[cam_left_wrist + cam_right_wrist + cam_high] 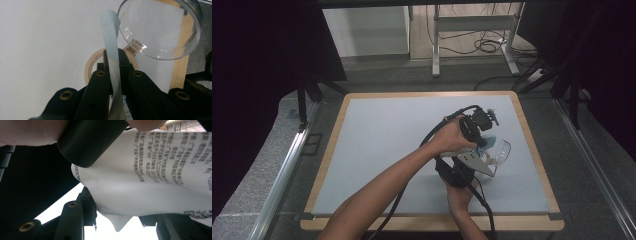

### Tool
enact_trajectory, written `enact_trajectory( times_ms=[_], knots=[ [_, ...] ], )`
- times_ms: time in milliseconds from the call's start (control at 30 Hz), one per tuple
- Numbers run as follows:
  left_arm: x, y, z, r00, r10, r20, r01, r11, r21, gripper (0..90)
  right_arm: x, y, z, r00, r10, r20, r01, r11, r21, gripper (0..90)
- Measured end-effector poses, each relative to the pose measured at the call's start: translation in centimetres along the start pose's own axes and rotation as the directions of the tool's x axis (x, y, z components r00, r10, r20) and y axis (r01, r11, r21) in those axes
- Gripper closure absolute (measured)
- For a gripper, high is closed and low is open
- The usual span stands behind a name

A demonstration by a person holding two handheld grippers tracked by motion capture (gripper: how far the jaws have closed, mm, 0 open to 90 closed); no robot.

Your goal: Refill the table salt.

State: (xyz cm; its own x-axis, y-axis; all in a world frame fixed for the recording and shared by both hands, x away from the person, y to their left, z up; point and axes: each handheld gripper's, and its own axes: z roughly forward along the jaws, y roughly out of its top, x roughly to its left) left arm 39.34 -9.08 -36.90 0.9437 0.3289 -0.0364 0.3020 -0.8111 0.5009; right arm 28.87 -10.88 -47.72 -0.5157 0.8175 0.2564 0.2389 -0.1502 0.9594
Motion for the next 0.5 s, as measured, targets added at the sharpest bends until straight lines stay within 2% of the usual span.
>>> enact_trajectory(
  times_ms=[500],
  knots=[
    [0.03,-0.07,0.13,1.0,0.0,-0.001,0.0,1.0,0.001,90.0,-0.03,-0.02,0.02,1.0,-0.005,0.001,0.005,1.0,0.0,57.2]
  ],
)
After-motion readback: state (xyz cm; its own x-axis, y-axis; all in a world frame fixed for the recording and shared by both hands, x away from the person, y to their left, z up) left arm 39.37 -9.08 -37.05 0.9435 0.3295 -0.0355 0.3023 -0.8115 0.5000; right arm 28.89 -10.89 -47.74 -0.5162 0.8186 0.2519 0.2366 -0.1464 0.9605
